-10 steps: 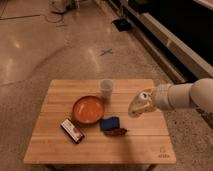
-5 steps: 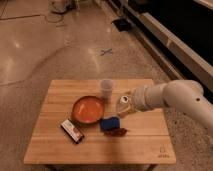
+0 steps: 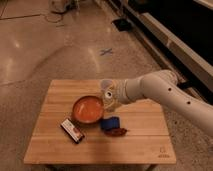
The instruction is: Place the bottle in the ceramic bowl
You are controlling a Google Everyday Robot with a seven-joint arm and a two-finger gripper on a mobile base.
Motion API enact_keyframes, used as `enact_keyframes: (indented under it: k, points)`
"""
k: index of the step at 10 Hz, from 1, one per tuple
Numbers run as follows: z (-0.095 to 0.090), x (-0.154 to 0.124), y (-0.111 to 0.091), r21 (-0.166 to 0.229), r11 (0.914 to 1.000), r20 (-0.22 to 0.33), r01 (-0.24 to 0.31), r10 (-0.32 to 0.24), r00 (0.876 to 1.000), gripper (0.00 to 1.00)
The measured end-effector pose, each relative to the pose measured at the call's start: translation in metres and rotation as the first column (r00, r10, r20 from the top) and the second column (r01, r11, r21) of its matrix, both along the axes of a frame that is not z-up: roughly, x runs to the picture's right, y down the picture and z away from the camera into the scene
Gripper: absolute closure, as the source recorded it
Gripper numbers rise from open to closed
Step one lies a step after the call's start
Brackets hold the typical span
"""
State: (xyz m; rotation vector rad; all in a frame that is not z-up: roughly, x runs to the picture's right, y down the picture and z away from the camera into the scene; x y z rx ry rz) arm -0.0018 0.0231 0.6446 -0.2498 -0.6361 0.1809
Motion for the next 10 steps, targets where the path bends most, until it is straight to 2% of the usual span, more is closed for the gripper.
enact_keyframes:
  k: [2, 3, 4, 5, 7, 10]
  points:
    - [0.018, -0.017, 0.000, 0.002, 0.9992, 0.001, 0.041, -0.041, 0.999, 0.99]
    - [0.028, -0.025, 0.001, 0.002, 0.9983, 0.002, 0.058, -0.058, 0.998, 0.94]
    - [0.037, -0.034, 0.001, 0.001, 0.9974, 0.004, 0.072, -0.072, 0.997, 0.86]
    - [0.051, -0.049, 0.001, 0.004, 0.9954, 0.009, 0.095, -0.095, 0.995, 0.72]
    - [0.062, -0.064, -0.001, 0.012, 0.9931, 0.015, 0.117, -0.117, 0.993, 0.56]
    - [0.080, -0.091, 0.000, 0.026, 0.9862, 0.024, 0.164, -0.164, 0.986, 0.25]
